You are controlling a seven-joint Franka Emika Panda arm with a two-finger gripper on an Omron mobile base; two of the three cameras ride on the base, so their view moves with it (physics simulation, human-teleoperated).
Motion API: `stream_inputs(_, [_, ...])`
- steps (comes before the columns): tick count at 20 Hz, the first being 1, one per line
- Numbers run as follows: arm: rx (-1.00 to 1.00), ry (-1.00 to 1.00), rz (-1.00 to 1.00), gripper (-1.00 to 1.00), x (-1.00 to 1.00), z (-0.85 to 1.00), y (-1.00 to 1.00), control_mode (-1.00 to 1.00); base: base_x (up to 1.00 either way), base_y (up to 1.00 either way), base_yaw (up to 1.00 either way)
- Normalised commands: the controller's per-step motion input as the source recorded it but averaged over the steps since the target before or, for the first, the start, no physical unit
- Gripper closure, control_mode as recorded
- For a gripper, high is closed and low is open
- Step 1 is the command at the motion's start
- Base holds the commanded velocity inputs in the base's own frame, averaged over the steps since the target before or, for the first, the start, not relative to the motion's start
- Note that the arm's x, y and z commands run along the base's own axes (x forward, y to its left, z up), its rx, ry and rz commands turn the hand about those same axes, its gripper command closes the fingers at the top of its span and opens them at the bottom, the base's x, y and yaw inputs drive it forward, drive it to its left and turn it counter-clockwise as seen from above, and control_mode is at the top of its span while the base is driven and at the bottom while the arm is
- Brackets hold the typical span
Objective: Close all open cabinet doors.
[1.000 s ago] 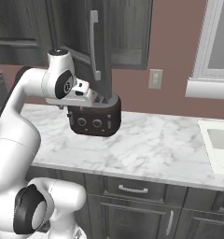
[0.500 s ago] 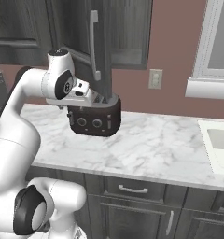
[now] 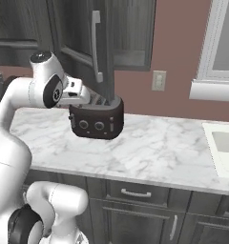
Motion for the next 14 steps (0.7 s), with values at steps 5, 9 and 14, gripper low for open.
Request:
stream_inputs(5, [-0.2,-0.43,0.0,-1.0,-0.31,0.52,0.26,-1.0,0.0,0.0,0.0])
stream_inputs(9, [-0.23,-0.38,0.0,-1.0,-0.14,0.54,0.07,-1.0,0.0,0.0,0.0])
stream_inputs(14, [-0.15,-0.29,0.0,-1.0,0.1,0.46,-0.02,-1.0,0.0,0.0,0.0])
